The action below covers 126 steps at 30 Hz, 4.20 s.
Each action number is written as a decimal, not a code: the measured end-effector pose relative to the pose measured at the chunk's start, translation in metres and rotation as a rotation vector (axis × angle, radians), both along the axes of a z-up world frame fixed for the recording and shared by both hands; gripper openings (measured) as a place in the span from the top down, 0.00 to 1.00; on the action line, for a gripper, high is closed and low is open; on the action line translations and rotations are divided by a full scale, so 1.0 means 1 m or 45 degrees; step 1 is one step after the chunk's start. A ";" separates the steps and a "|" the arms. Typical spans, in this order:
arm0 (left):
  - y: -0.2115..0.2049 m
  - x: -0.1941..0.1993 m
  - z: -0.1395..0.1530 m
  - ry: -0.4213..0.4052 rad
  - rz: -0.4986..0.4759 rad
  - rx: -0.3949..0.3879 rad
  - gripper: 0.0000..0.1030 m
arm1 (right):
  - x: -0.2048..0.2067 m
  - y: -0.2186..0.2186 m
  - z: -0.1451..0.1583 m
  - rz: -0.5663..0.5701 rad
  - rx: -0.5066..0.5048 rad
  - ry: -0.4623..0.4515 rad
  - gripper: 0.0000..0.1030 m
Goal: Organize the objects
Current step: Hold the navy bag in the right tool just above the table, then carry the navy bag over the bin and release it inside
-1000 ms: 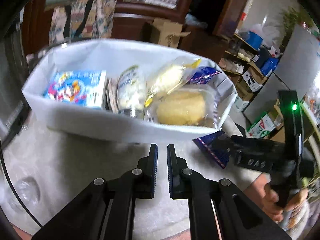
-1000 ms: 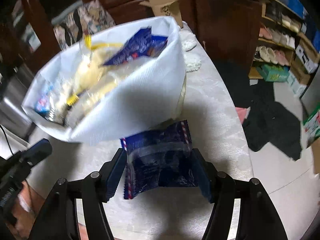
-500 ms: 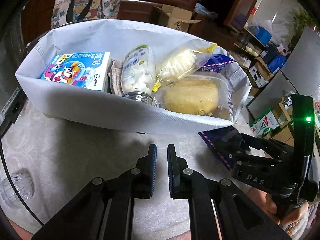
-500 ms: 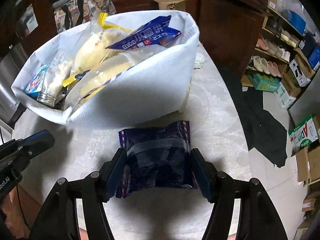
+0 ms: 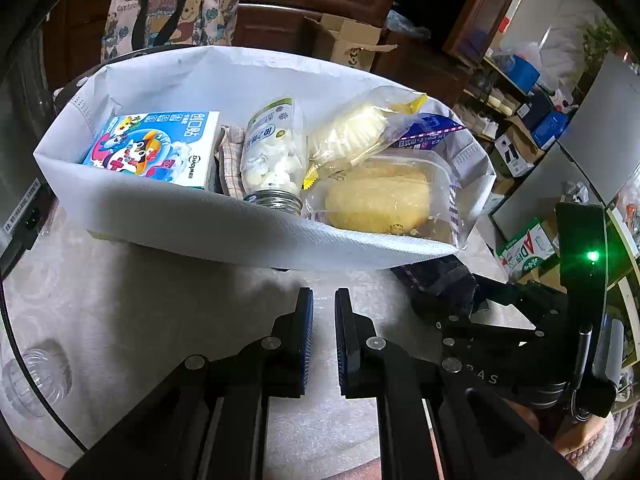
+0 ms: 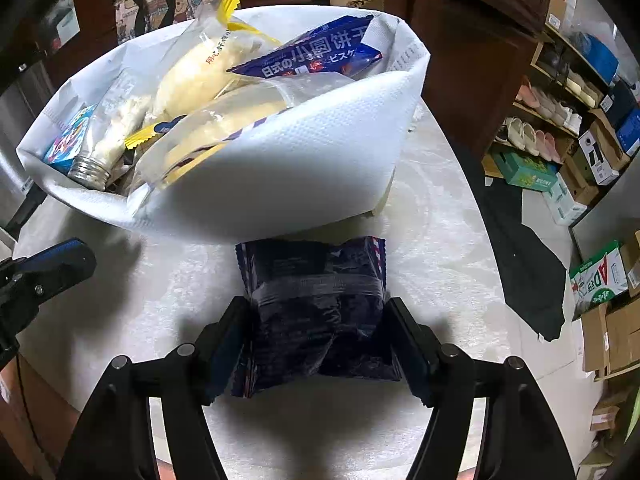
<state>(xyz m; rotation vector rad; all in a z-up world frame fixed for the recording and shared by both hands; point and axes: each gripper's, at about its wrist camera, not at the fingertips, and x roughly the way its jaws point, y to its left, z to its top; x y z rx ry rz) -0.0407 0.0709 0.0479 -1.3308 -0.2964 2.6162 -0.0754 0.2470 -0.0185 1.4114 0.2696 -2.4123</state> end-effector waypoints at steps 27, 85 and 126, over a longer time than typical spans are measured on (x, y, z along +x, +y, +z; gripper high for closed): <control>0.000 -0.001 -0.002 -0.003 -0.007 -0.009 0.91 | -0.003 -0.002 0.003 0.008 0.002 0.010 0.34; 0.009 0.005 0.003 0.045 -0.051 -0.071 0.91 | 0.034 0.017 0.025 -0.032 -0.144 0.062 0.51; 0.013 -0.031 0.041 0.213 -0.071 -0.077 0.91 | -0.096 -0.022 0.073 -0.125 -0.245 0.020 0.30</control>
